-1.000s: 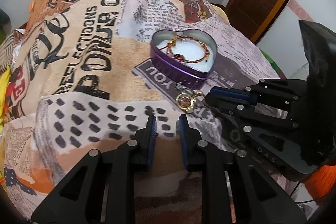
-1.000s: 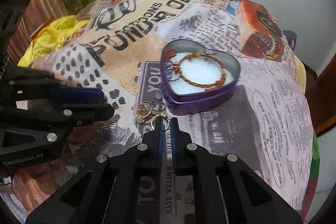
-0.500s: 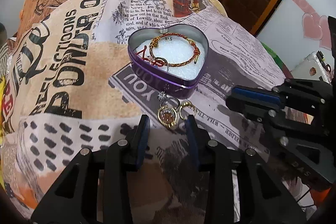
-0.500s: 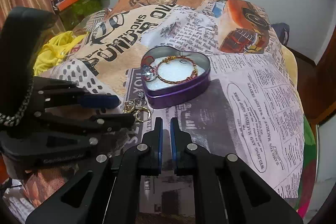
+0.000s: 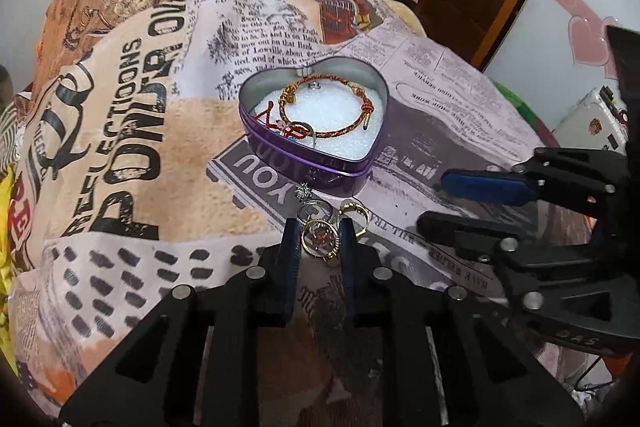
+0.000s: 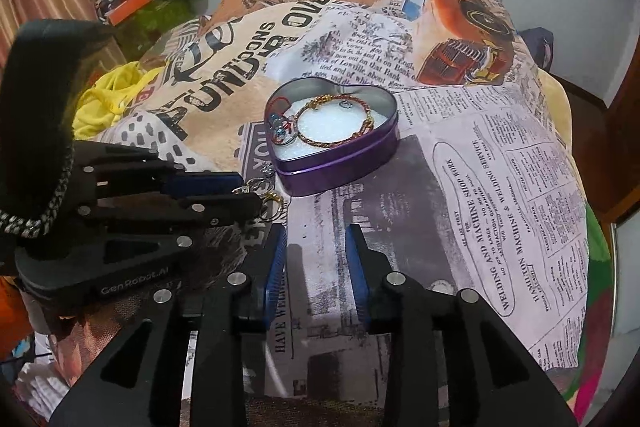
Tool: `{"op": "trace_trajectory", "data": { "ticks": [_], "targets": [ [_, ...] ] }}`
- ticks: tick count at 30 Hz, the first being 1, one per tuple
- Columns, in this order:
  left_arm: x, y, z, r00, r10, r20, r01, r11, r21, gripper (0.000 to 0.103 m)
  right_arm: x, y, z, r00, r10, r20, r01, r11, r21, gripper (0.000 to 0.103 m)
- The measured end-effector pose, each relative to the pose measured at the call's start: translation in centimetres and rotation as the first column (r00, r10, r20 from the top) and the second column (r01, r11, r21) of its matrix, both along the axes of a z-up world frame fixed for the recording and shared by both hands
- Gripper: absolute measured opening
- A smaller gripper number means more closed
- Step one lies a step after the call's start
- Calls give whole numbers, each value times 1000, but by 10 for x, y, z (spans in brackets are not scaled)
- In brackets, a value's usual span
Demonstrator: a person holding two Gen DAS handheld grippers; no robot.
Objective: Organize jewelry
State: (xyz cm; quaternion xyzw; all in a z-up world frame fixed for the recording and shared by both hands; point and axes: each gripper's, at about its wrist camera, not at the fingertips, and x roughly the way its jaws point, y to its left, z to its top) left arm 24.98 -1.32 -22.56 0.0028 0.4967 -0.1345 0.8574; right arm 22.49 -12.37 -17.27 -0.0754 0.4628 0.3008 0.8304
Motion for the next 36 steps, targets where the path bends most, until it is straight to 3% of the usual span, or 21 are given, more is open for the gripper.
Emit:
{"op": "trace_trajectory", "data": {
  "ticks": [11,21,23,26,36],
  "targets": [
    [-26,35,23,995,69,72,-69,998,-6,18,-3,31,-7,998,60,-6,-60,996,-59,27],
    [-31,47,24,992,92,85,-89,995,-34,18,1,52,-16,995,101,12,-99,987,-123,27],
    [-31,46,23,992,90,85,-87,995,-38,18,0,54,-16,993,116,15,-113,986,-126,14],
    [-32,44,24,992,90,89,-86,995,-40,18,0,54,-15,993,117,12,-115,986,-122,9],
    [-33,43,35,990,94,108,-91,995,-35,18,-3,49,-10,995,94,18,-92,991,-100,4]
  ]
}}
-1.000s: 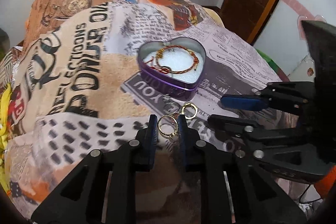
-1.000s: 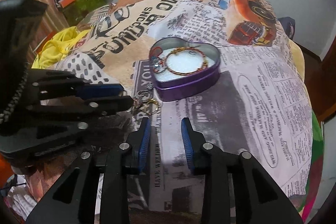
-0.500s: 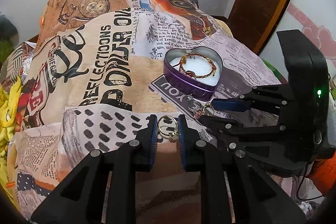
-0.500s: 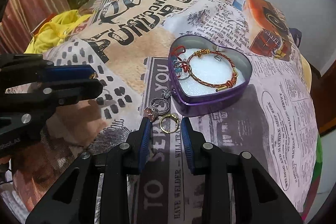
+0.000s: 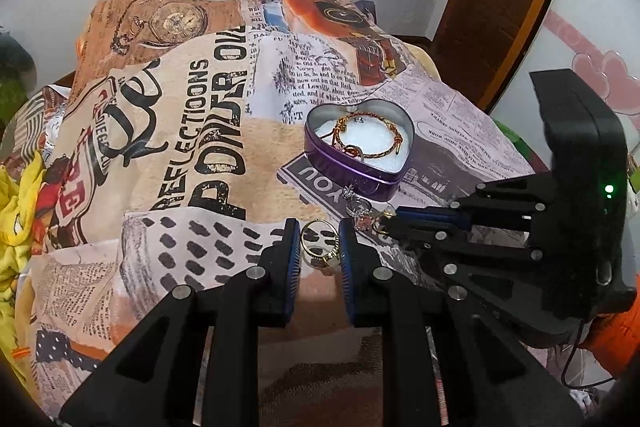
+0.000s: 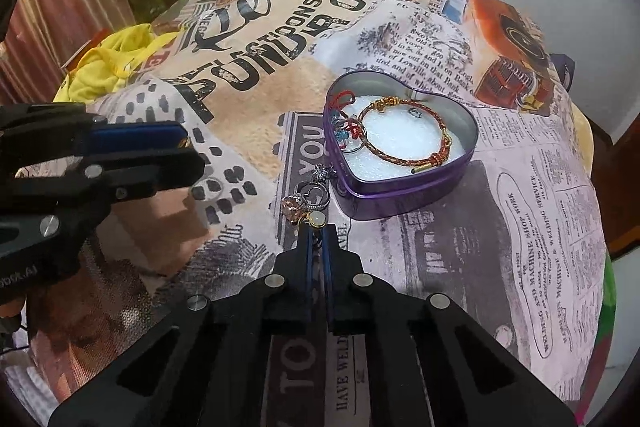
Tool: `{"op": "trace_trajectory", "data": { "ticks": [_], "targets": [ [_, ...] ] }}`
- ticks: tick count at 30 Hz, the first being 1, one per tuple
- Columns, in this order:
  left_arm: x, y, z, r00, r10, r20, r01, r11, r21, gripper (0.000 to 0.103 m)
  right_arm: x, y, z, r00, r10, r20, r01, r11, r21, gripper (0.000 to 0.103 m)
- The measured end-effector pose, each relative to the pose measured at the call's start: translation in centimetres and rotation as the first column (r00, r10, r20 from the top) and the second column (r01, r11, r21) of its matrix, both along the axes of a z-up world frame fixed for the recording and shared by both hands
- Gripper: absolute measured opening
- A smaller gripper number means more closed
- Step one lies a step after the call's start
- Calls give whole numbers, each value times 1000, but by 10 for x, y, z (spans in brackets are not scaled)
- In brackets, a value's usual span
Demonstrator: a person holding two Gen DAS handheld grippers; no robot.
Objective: Organize jewelry
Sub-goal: 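Carry the held rings over the heart tin with both tools, left tool releasing, then open both tools above the heart tin to drop the rings inside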
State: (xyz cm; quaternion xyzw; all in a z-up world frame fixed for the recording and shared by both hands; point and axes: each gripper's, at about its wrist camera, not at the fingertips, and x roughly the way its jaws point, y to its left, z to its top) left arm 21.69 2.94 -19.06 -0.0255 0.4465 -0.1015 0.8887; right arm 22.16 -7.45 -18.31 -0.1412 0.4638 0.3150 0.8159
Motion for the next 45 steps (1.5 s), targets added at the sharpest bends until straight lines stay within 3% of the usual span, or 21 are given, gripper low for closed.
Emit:
{"op": "trace_trajectory", "data": {
  "ticks": [27,37,45],
  "targets": [
    [36,-27,27,997,-19,69,19,1000,9,18,14,-43,56,985,-123,119,103,981,163,4],
    [62,-35,26,997,-36,70,36,999,3,18,36,-48,57,979,-156,134,129,974,185,4],
    [82,-39,16,998,-51,43,51,999,-2,18,53,-43,41,985,-147,90,130,977,170,4]
  ]
}}
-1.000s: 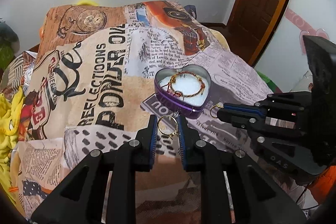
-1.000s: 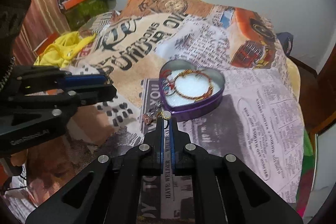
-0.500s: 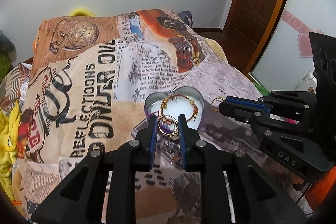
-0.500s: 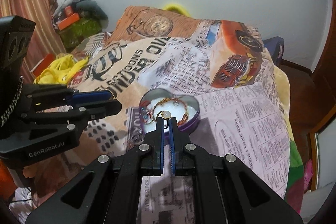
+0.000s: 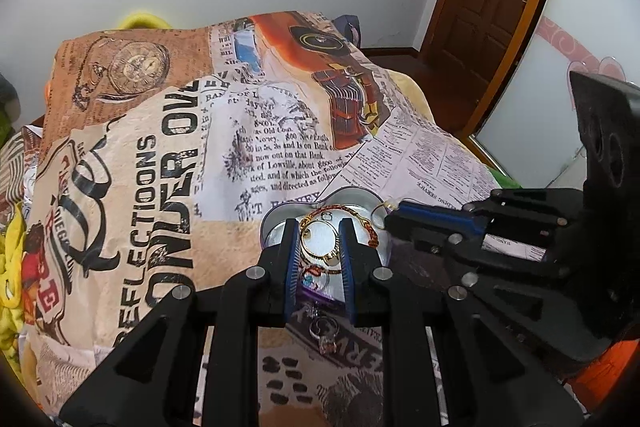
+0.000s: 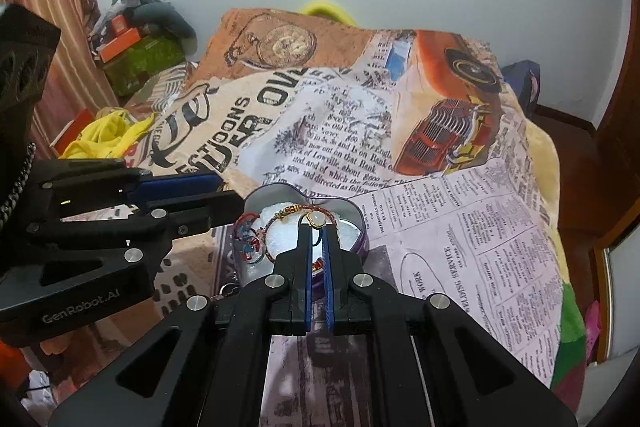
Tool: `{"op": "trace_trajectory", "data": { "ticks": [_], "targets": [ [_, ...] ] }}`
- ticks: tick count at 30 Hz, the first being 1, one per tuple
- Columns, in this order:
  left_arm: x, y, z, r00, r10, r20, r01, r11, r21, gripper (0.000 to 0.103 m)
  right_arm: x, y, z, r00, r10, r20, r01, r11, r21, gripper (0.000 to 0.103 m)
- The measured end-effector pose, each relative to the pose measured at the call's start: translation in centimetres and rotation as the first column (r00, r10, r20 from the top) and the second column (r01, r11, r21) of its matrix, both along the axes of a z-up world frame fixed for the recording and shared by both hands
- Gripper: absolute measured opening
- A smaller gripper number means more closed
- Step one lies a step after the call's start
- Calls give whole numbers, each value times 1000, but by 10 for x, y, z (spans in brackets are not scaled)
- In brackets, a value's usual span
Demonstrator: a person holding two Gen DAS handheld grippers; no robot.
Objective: Organize jewelry
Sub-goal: 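Open both tools above the heart tin to drop the rings inside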
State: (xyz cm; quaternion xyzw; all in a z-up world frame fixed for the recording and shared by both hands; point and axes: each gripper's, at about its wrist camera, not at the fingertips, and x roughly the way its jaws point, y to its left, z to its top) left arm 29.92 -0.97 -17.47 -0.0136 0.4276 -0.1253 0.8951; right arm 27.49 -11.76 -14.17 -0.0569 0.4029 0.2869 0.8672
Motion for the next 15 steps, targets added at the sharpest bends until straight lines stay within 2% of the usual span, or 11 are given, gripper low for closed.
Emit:
{"op": "trace_trajectory", "data": {
  "ticks": [9,15],
  "targets": [
    [20,3,-19,998,0,-64,-2,1000,-24,18,7,8,-12,999,18,-29,-19,999,-27,4],
    [22,6,-21,997,-6,-83,1,998,-60,18,10,9,-16,999,17,-38,-18,999,-37,4]
  ]
}}
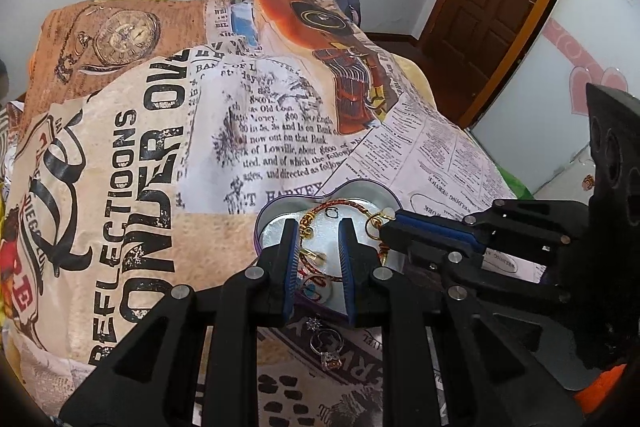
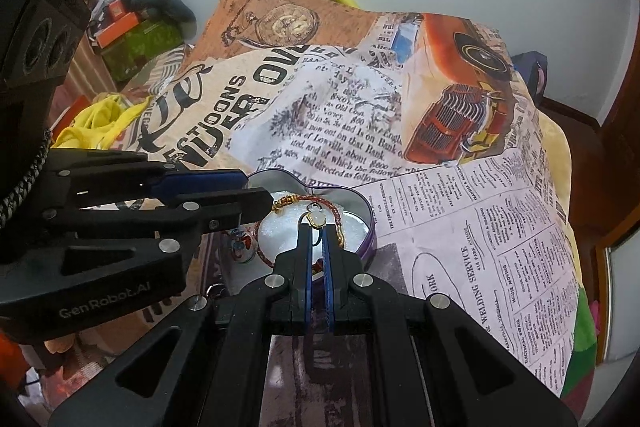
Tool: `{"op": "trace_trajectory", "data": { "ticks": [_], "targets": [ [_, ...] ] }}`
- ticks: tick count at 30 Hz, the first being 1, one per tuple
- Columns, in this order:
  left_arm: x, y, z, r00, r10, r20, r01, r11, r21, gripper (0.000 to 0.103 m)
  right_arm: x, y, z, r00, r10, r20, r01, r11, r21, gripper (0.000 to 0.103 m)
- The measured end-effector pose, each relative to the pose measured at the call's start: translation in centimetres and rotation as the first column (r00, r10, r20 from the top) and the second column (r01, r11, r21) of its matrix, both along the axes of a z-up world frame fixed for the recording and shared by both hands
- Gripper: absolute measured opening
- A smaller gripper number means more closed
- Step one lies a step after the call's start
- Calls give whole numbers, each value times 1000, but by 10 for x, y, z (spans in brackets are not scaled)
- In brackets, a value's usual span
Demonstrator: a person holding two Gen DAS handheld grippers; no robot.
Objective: Organize jewelry
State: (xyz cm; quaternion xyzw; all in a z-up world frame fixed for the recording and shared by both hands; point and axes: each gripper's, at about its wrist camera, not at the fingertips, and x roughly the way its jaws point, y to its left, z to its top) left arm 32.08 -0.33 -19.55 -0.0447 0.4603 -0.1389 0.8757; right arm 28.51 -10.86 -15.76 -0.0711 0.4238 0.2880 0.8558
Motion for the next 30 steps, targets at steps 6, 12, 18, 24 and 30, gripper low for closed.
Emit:
{"op": "trace_trajectory", "data": {
  "ticks": [6,12,18,24,30],
  "targets": [
    [-6,-1,1,1000,-11,-5,11,1000,-10,18,-1,2,0,1000,8,-19,-9,1000,-6,6],
    [-16,4,14,1000,1,18,-1,1000,-8,19,-6,2,6,1000,0,1,0,1000,-26,20],
    [-31,12,34,998,22,60,-23,1000,9,25,-13,-1,17,999,-12,37,13,1000,-26,29],
    [-48,16,41,997,30,74,-33,998,47,33,-23,-8,29,998,-21,58,22,1000,-19,29],
    [-57,15,27,999,26,21,-27,996,80,33,-32,-14,33,998,-28,65,29,999,-22,30]
  ]
}}
